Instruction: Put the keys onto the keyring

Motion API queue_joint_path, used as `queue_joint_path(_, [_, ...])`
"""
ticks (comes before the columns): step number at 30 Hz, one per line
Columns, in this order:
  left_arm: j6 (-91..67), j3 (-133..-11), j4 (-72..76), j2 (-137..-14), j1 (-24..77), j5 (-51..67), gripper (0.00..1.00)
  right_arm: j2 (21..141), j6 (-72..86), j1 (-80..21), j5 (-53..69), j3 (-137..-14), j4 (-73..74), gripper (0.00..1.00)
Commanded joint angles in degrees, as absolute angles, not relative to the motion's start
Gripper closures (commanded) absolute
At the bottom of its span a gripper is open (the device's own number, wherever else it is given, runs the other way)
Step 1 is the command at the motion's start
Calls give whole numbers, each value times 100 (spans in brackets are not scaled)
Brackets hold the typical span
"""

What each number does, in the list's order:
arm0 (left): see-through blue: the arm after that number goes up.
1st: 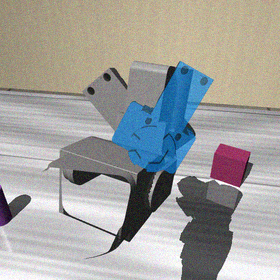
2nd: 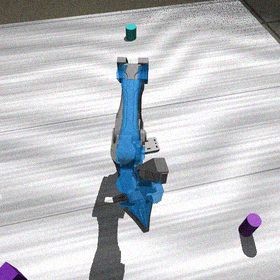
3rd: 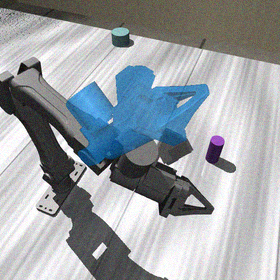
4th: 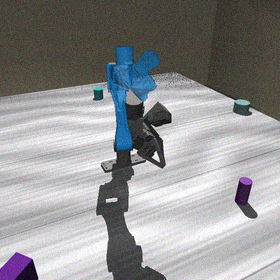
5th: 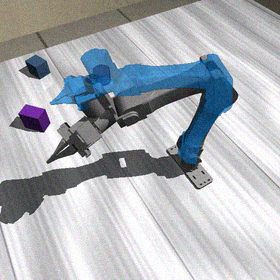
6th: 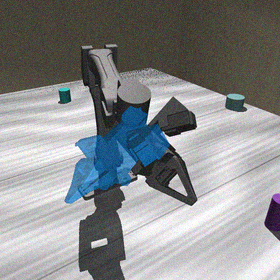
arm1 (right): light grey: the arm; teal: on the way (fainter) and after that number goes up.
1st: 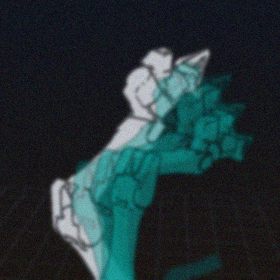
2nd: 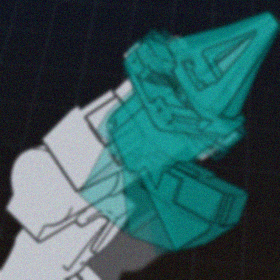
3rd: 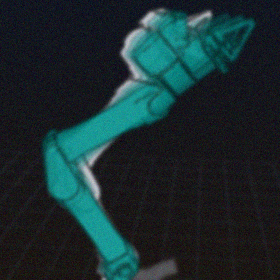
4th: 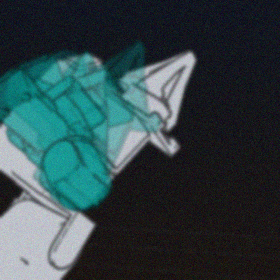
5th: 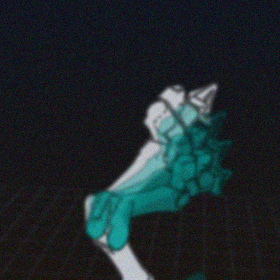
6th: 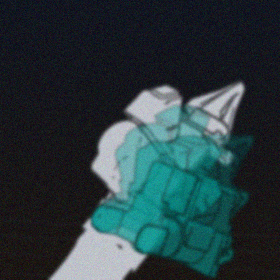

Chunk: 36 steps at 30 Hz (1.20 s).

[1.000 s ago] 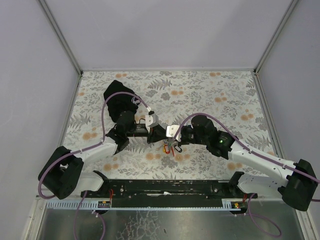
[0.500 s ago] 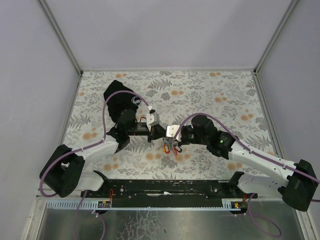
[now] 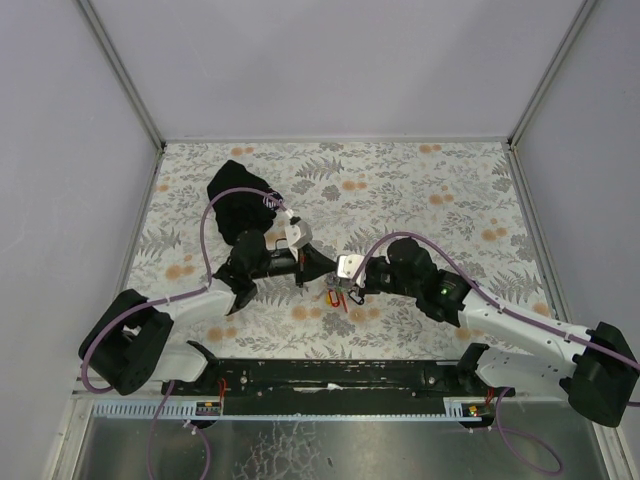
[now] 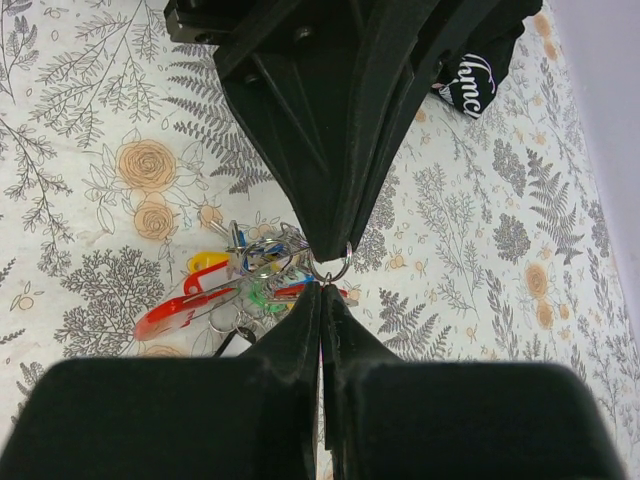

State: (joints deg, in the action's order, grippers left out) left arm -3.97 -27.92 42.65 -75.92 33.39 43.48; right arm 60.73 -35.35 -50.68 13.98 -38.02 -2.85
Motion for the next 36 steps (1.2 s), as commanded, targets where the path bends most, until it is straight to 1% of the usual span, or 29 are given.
queue_joint_path(1, [-967,-2519,5455,-7467,3284,3497,100,6075,-3255,-5084,1380,-3651,-475,100])
queue_joint_path(10, [-1855,-2030,6985,-7591,3333,2791,100,6381,-3098,-5140,1655,-3617,-845,100])
queue_joint_path(15, [-2018,-1902,7289,-7627,3385,2563,100,6392,-3080,-5168,1620,-3618,-927,100])
queue_joint_path(23, [-2432,-1705,8227,-7927,3539,2115,100,6652,-3124,-5254,1604,-3784,-859,100])
queue_joint_path(27, [-2513,-1577,8435,-7997,3555,1979,100,6554,-3204,-5250,1442,-3792,-861,100])
queue_joint_path(30, [-2405,-1530,8290,-7932,3551,2023,100,6471,-3375,-5256,1229,-3885,-730,100])
queue_joint_path(31, [-2333,-1536,8144,-7883,3551,2060,99,6473,-3445,-5249,1178,-3978,-622,100])
queue_joint_path(33, [-2113,-1548,7718,-7719,3544,2125,91,6485,-3577,-5254,1108,-4157,-390,100])
queue_joint_path(36, [-1660,-1609,7071,-7392,3482,2423,84,6463,-3694,-5253,1082,-4315,-258,100])
